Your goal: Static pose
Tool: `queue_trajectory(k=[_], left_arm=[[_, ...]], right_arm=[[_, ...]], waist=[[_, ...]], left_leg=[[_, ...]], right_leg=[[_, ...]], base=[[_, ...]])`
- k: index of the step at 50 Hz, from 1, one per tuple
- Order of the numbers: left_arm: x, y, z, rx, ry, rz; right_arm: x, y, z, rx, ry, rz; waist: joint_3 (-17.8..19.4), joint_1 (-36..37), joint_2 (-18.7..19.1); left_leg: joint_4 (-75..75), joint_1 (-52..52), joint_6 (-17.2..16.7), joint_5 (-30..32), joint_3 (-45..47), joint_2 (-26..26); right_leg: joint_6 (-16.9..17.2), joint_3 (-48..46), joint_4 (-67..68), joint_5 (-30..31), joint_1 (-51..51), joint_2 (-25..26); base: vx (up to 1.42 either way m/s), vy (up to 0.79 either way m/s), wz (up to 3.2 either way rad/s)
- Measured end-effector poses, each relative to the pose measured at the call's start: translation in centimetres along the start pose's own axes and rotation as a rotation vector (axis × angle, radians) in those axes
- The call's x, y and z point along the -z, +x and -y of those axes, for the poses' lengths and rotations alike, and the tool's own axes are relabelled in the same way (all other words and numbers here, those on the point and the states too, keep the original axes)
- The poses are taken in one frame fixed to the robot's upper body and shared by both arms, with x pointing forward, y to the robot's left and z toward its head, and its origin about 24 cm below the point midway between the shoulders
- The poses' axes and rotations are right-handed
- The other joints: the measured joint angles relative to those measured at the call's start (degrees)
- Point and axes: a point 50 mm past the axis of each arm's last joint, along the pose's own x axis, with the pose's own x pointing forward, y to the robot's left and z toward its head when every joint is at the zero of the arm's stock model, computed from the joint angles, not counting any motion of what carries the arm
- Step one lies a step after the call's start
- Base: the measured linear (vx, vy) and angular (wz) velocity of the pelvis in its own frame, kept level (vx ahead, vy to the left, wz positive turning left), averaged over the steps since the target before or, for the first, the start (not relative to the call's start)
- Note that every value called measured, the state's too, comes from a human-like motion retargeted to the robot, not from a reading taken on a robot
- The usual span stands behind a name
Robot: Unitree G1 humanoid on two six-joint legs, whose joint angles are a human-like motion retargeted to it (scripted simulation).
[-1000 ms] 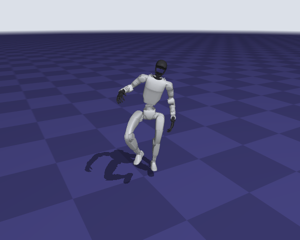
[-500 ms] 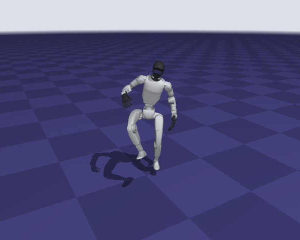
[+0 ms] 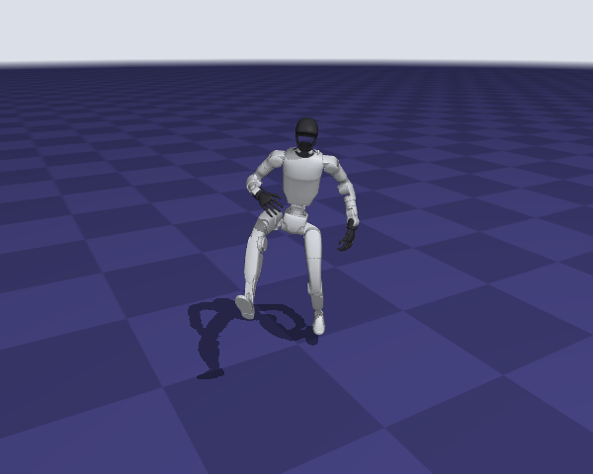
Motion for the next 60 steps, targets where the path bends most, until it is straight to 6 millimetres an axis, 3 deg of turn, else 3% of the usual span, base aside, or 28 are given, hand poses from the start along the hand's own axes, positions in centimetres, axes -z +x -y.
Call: queue_trajectory(k=[5,12,23,37,60], left_arm=[[-0.5,0.0,0.1,0.016,0.033,0.017],[0.9,0.3,1.6,0.056,0.039,-0.049],[4.5,1.2,6.4,0.157,-0.022,-0.260],[5.2,2.1,9.7,0.200,-0.059,-0.364],[3.3,3.1,8.2,0.111,-0.063,-0.279]], right_arm=[[-0.6,0.2,-0.3,-0.035,-0.032,0.021],[-1.1,0.4,-0.7,-0.074,-0.062,0.044],[-0.5,1.1,-1.0,-0.129,-0.057,0.026],[0.9,2.8,-0.8,-0.184,-0.027,-0.014],[2.4,5.2,-1.6,-0.241,0.076,-0.030]], waist=[[0.7,1.0,2.4],[1.1,1.6,2.8],[-1.2,1.7,0.0],[-4.5,1.3,-2.4],[-9.7,-0.8,-5.0]], left_leg=[[-0.5,1.5,-0.3,0.7,-0.5,1.8],[0.3,2.3,0.4,0.3,0.3,1.8],[-0.7,2.5,2.7,-0.2,2.7,-1.5],[-1.8,1.9,5.0,-0.5,5.5,-5.2],[-2.9,-1.6,4.4,0.7,9.2,-6.0]], right_leg=[[-1.7,-1.4,4.3,-2.5,0.2,-0.3],[-3.5,-3.5,12.3,-6.4,0.3,-0.2],[-4.8,-4.5,20.3,-10.6,0.5,1.3],[-3.7,-3.1,22.0,-11.2,0.7,3.1],[-2.1,-3.4,7.3,-9.8,2.0,-1.0]], base=[[0.06,-0.05,-0.24],[0.03,-0.01,-0.26],[-0.01,0.04,-0.24],[-0.05,0.05,-0.26],[-0.06,0.04,-0.21]])
